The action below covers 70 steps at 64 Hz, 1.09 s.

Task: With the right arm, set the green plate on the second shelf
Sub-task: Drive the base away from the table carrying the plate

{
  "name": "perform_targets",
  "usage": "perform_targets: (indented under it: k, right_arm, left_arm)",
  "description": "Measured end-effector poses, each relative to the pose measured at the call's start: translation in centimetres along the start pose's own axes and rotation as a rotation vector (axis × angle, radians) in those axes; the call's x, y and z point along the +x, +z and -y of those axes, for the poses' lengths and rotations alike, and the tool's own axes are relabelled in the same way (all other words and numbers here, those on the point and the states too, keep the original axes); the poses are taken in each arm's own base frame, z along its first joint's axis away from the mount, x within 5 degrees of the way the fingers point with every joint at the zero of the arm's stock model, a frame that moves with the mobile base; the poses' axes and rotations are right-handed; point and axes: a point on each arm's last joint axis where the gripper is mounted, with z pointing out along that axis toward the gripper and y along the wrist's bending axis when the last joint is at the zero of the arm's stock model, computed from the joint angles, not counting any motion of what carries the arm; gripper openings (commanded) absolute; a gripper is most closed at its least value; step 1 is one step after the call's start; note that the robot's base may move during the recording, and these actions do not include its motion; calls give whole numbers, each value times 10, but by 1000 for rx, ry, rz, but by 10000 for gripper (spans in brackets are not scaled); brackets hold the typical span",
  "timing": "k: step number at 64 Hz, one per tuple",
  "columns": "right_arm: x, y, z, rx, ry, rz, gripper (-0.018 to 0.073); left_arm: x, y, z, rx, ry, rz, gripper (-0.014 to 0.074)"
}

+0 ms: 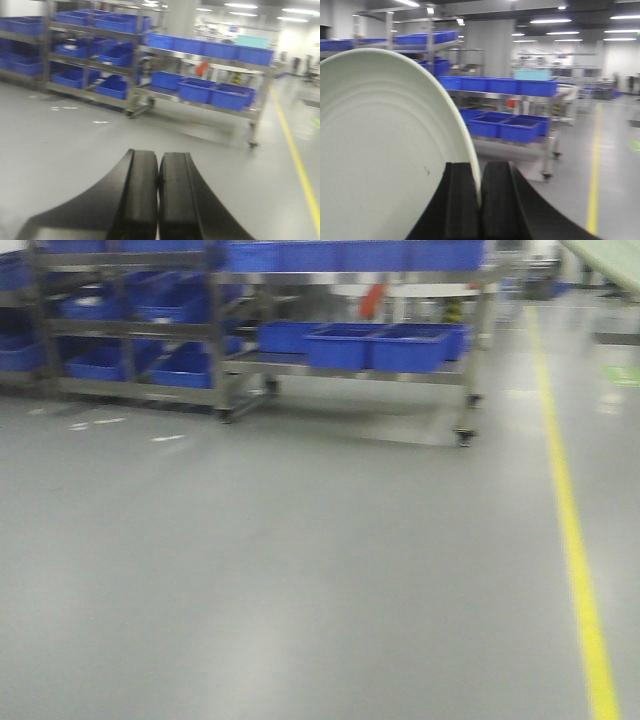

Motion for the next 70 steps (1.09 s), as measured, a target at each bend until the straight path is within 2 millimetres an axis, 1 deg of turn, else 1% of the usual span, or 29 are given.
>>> perform_targets:
  k: [70]
  right_arm:
    - [0, 0, 0, 0, -2, 1, 57]
  left_arm:
    - [0, 0, 0, 0, 0, 0, 130]
